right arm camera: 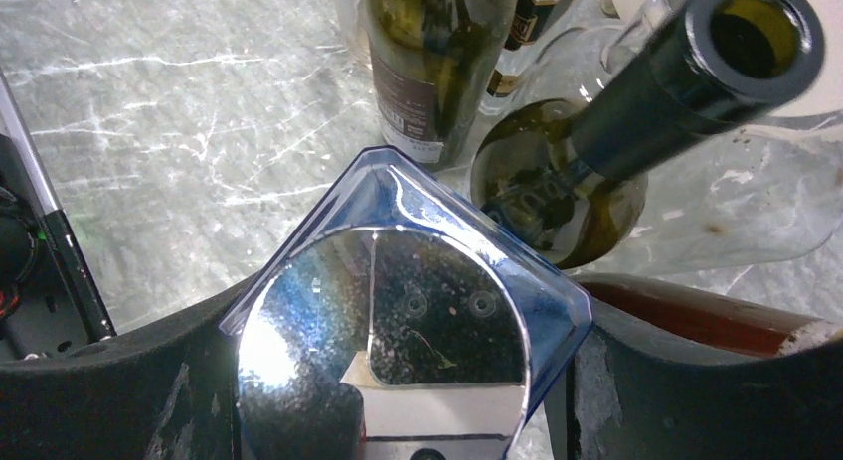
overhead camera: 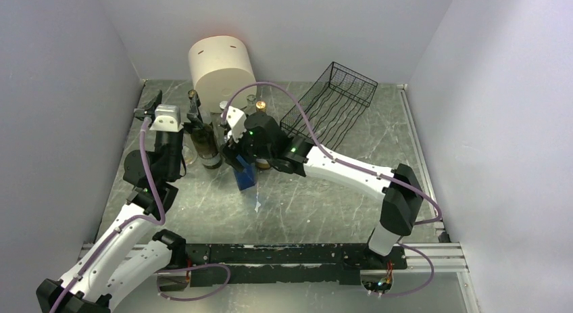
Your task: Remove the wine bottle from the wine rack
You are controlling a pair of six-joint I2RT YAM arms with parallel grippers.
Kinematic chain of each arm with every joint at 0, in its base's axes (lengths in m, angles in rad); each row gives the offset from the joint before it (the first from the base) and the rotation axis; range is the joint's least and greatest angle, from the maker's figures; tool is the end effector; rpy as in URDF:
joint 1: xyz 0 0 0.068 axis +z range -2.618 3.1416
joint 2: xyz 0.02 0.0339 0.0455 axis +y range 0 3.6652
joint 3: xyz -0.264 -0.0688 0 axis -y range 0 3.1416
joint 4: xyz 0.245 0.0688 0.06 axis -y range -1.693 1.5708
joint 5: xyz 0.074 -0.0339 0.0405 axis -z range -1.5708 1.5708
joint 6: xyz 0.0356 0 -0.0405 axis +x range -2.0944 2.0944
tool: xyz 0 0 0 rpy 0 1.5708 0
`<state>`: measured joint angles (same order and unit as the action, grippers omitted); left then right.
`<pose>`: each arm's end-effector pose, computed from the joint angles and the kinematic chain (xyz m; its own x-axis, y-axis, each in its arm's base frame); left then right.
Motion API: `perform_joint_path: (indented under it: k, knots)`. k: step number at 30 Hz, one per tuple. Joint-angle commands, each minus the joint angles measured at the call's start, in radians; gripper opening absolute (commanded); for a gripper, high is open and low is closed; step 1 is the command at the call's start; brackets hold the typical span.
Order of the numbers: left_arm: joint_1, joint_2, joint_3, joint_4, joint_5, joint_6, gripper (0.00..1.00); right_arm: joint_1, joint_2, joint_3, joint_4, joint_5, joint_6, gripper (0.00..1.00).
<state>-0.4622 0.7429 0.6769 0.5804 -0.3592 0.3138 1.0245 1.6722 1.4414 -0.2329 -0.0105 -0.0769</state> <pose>0.1554 -0.0635 0.3886 0.4632 0.0921 -0.8815 0.0006 0.9946 0.1042 0.2059 0.3394 0.3295 -0.1657 -0.4203 -0.8921 -0.8746 0.4806 -0.0640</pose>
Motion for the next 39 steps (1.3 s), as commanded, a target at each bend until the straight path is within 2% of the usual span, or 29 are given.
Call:
perform_joint_path:
  k: [1, 3, 5, 11, 17, 19, 25, 30, 36, 39]
  knots:
    - [-0.003, -0.013, 0.005, 0.029, -0.003, -0.013, 0.83, 0.036, -0.010, 0.079, 0.083, 0.053, -0.039, 0.00]
    - [-0.002, -0.014, 0.006, 0.029, -0.002, -0.013, 0.83, 0.041, -0.006, 0.072, 0.086, 0.061, -0.038, 0.02]
    - [-0.002, -0.014, 0.006, 0.030, -0.003, -0.012, 0.83, 0.042, -0.005, 0.063, 0.092, 0.064, -0.030, 0.11]
    - [-0.002, -0.010, 0.005, 0.029, -0.004, -0.009, 0.83, 0.041, -0.025, 0.018, 0.127, 0.069, 0.003, 0.59]
    - [-0.002, -0.004, 0.009, 0.025, -0.005, -0.013, 0.85, 0.042, -0.042, 0.040, 0.108, 0.153, 0.018, 0.91]
    - [-0.002, -0.002, 0.011, 0.020, -0.002, -0.013, 0.84, 0.042, -0.052, 0.059, 0.095, 0.157, 0.009, 0.98]
    - [-0.003, 0.002, 0.009, 0.024, -0.006, -0.004, 0.84, 0.042, -0.098, 0.083, 0.078, 0.138, -0.005, 1.00]
    - [-0.002, 0.009, 0.009, 0.023, -0.005, -0.011, 0.85, 0.042, -0.204, 0.064, 0.084, 0.189, -0.025, 1.00]
    - [0.000, 0.034, 0.027, 0.008, -0.029, -0.024, 0.95, 0.017, -0.332, -0.025, 0.161, 0.430, -0.067, 1.00]
    - [0.009, 0.047, 0.035, -0.003, -0.039, -0.013, 0.96, -0.091, -0.364, -0.023, 0.122, 0.512, 0.006, 1.00]
